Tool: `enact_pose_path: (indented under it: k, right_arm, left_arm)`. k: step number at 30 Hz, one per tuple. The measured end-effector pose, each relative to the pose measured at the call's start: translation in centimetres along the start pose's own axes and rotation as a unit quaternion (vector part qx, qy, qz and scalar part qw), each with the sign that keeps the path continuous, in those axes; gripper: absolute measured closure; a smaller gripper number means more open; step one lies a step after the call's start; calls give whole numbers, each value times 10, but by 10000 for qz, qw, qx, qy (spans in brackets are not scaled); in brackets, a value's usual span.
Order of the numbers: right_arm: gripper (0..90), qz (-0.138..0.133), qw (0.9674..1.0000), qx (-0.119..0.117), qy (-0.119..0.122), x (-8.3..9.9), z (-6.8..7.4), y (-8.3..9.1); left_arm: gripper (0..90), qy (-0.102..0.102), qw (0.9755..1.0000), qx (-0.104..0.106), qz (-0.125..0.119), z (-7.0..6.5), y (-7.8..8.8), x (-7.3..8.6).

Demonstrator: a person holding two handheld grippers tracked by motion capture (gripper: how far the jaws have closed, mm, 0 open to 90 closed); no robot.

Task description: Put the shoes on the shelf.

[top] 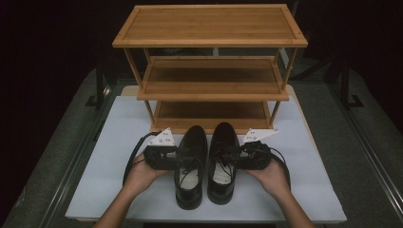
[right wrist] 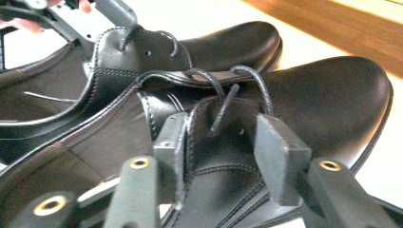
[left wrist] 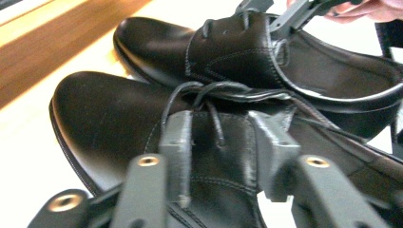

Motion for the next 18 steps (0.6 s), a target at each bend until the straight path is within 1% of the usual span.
enact_pose_path:
  k: [1,2,4,7,8,13,16,18]
  right_arm:
    - [602,-16,10000,-55,-6,0,0,2]
    - [602,-16,10000,-55,-6,0,0,2]
    - [624,-23,10000,-78,-7,0,0,3]
    - [677,-57,10000,-70,21,1,-1,6]
    - [696,-89,9999,-28,55,1,-1,7]
    - [777,-189,9997,121,55,2,-7,14]
    - [814,-265,9996,124,26,2,-11,17]
    - [845,-298,9993,221,106,3,-11,18]
  left_arm:
    - [702,16,10000,9,-16,0,2,0]
    - [702,24,10000,7,-43,0,3,-1]
    - [740,-5,10000,-7,-54,0,5,-1]
    - [790,-43,10000,-52,-33,0,8,-2]
    - [801,-50,10000,-61,-25,0,9,-2]
    - [846,-63,9998,-153,52,2,15,0]
    - [865,-27,9998,-202,50,4,18,2]
    - [875,-36,9996,-260,77,5,19,2]
Point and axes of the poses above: each handheld gripper's, and its own axes: y roughly backward along the jaws, x roughly out of its underside, z roughly to its left, the point moved 5 cm from there along -y, roughly forward along the jaws, and after that the axes turned 12 degrees about -y, right-handed, at the moved point
